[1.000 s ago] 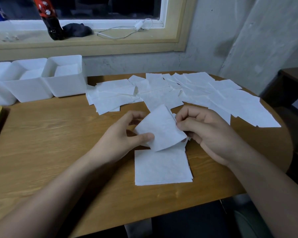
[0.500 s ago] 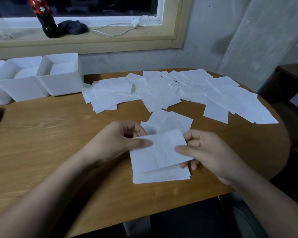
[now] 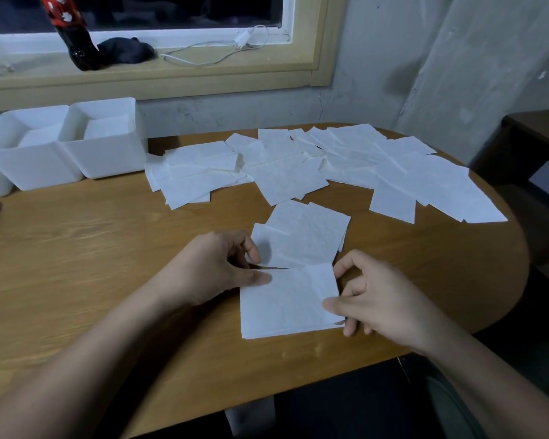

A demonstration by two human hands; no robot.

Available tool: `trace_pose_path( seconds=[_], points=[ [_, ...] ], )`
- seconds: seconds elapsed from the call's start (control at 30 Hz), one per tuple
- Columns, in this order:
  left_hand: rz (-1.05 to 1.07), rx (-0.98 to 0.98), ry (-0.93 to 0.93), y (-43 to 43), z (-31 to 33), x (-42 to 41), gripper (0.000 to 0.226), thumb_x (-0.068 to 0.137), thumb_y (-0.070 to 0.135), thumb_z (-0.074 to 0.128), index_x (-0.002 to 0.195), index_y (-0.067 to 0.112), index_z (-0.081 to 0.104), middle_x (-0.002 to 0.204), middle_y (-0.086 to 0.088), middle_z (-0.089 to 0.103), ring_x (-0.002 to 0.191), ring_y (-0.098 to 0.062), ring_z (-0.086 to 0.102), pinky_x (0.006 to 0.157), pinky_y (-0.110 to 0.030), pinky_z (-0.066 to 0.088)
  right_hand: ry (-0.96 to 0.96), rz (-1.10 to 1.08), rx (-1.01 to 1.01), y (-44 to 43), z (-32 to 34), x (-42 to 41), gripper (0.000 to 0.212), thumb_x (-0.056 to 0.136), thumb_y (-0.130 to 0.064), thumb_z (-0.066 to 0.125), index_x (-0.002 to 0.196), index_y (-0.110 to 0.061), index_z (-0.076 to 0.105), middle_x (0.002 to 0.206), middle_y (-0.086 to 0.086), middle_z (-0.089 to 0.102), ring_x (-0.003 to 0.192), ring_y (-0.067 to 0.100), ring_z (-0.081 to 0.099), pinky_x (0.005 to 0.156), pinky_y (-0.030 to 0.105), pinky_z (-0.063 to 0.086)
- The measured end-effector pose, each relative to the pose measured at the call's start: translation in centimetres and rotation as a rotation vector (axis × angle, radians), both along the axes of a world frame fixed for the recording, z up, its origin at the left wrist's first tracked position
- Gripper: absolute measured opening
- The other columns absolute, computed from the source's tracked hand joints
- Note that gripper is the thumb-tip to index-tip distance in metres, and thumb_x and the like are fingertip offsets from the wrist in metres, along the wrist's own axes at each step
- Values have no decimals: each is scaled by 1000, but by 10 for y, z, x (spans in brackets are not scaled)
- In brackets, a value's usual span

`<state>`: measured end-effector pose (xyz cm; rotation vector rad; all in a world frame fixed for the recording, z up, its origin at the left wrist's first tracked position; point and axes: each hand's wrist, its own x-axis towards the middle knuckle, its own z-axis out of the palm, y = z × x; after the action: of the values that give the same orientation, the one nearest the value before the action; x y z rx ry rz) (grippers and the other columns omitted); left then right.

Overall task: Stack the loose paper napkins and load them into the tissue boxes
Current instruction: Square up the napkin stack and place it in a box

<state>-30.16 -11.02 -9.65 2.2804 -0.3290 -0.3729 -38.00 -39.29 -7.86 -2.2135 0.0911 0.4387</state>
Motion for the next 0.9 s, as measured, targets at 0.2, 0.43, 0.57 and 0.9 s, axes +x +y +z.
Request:
trace_pose_path(
  seconds=[0.2, 0.43, 0.57, 0.9],
  points=[
    [-18, 69, -41, 0, -4, 1, 32, 75, 49, 96, 91, 36, 71, 85, 16, 75, 75, -3, 68, 62, -14, 48, -18, 44, -74, -2, -1, 2, 48, 92, -26, 83, 123, -33, 48, 74, 1, 77, 65, 16, 77, 61, 31, 56],
    [7, 74, -96, 2, -6, 4, 40, 71, 53, 97, 89, 33, 68, 78, 12, 71, 67, -4, 61, 59, -18, 44, -261, -17, -308, -13, 4, 42, 25, 96, -48, 74, 113, -32, 62, 71, -2, 69, 65, 11, 66, 65, 35, 55],
    [24, 66, -151, 5, -8, 6, 31, 79, 51, 92, 90, 33, 68, 81, 13, 72, 73, -7, 65, 60, -20, 46, -406, -45, -453, -22, -12, 92, 28, 101, -45, 69, 120, -24, 67, 102, -7, 64, 87, 8, 63, 76, 31, 53],
    [58, 6, -191, 5, -8, 5, 20, 89, 43, 86, 88, 31, 70, 81, 15, 74, 77, -6, 68, 64, -16, 47, -259, 0, -448, -23, -6, 144, 22, 94, -33, 78, 105, -14, 72, 105, -2, 66, 94, 15, 63, 88, 39, 55]
  ],
)
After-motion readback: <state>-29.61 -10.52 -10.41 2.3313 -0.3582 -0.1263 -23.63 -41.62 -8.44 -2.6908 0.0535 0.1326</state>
